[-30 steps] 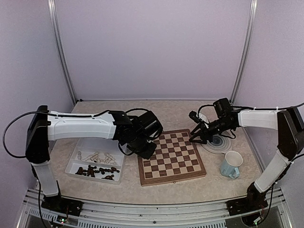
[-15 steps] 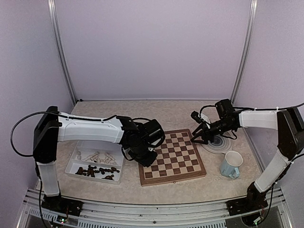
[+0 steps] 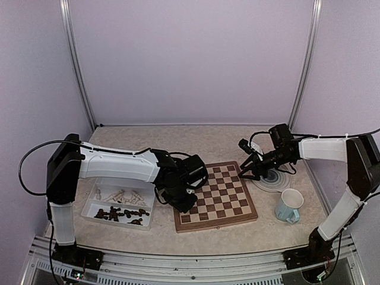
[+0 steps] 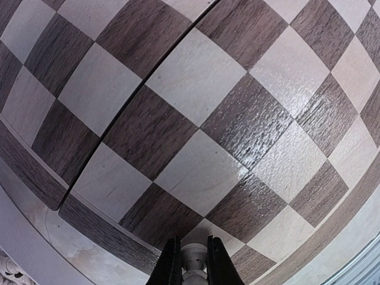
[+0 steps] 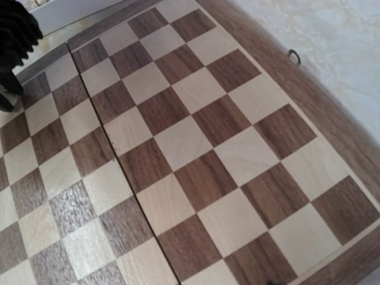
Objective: Set up the chess pieces on the board
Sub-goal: Place the pawn on a2, then pick up the chess pile from the storage box.
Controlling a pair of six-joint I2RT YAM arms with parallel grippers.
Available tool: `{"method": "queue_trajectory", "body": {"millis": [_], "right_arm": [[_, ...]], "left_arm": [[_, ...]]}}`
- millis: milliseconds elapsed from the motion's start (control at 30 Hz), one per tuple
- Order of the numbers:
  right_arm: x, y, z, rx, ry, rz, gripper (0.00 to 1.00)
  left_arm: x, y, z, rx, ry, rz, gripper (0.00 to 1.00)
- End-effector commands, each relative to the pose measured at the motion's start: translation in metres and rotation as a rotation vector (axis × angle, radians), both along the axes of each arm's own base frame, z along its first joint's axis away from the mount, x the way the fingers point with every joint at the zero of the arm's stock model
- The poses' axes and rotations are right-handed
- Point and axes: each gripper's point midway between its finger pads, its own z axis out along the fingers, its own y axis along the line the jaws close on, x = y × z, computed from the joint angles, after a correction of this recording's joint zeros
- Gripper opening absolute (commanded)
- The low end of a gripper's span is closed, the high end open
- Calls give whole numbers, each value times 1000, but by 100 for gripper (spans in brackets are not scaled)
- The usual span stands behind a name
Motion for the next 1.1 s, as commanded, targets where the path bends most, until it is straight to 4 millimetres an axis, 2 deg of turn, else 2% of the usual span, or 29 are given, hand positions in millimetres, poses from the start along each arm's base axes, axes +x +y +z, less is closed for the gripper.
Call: {"method": "queue_trajectory", "body": {"millis": [0, 267, 600, 733, 833, 900, 967, 1033, 1067], "right_arm": [[-1, -1, 1, 9, -3, 7, 53], [-2, -1, -1, 4, 1, 6, 53], [-1, -1, -2, 7, 5, 8, 53], [-2, -1, -2, 9, 8, 10, 53], [-2, -1, -1, 10, 4, 10, 53], [-3, -1, -1, 9, 6, 9, 53], [-2, -1, 0, 8, 3, 9, 53], [-2, -2, 0, 5, -2, 10, 53], [-2, -2, 0, 1, -5, 10, 53]], "left_arm": [[-5, 0, -4, 16, 12, -24, 11], [-7, -5, -1, 0, 12, -26, 17], [-2, -11, 9, -32, -11, -13, 30], [6, -10, 23, -38, -54, 3, 36], [23, -6, 56, -78, -127, 51, 41], [40, 8, 86, -129, -196, 132, 45], [67, 45, 118, -175, -288, 296, 47], [84, 91, 122, -185, -310, 451, 47], [88, 113, 117, -182, -295, 514, 46]]}}
